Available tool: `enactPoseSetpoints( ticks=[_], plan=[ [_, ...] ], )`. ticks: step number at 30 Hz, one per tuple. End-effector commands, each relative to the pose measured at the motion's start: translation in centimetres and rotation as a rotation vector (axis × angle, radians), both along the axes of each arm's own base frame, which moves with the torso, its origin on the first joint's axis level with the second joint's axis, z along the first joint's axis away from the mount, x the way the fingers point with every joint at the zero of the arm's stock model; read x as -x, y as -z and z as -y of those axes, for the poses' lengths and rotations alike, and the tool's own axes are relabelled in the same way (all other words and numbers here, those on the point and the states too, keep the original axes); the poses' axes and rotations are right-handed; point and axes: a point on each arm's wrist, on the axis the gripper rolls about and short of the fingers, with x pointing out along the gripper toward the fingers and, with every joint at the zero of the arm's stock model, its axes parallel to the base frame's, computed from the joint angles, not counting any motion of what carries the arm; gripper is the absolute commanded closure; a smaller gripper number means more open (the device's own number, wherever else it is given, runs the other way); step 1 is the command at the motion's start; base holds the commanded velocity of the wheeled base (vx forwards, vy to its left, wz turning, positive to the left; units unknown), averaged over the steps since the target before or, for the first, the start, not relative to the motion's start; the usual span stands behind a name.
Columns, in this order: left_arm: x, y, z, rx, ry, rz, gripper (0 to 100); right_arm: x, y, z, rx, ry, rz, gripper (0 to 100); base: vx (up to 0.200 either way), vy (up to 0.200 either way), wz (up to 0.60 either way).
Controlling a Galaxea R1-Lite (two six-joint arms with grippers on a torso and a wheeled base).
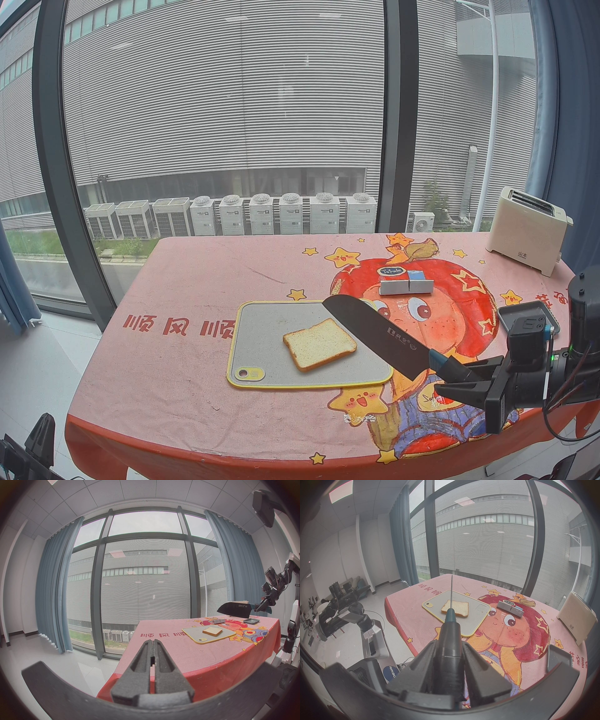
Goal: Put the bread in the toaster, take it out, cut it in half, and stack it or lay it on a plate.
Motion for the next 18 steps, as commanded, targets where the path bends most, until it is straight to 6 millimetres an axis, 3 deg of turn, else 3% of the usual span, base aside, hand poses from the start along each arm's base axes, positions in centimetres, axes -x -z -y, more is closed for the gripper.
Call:
enactPoseSetpoints(
  ticks=[1, 18],
  plan=[
    [-0.01, 0.52, 0.0, 0.0, 0.0, -0.001, 100, -0.03, 0.05, -0.04, 0.002, -0.001, -0.002, 100, 0.0, 0.0, 0.0],
    [-0.01, 0.48, 0.0, 0.002, 0.001, 0.003, 100, -0.13, 0.25, -0.11, 0.007, 0.005, -0.004, 100, 0.0, 0.0, 0.0]
  ],
)
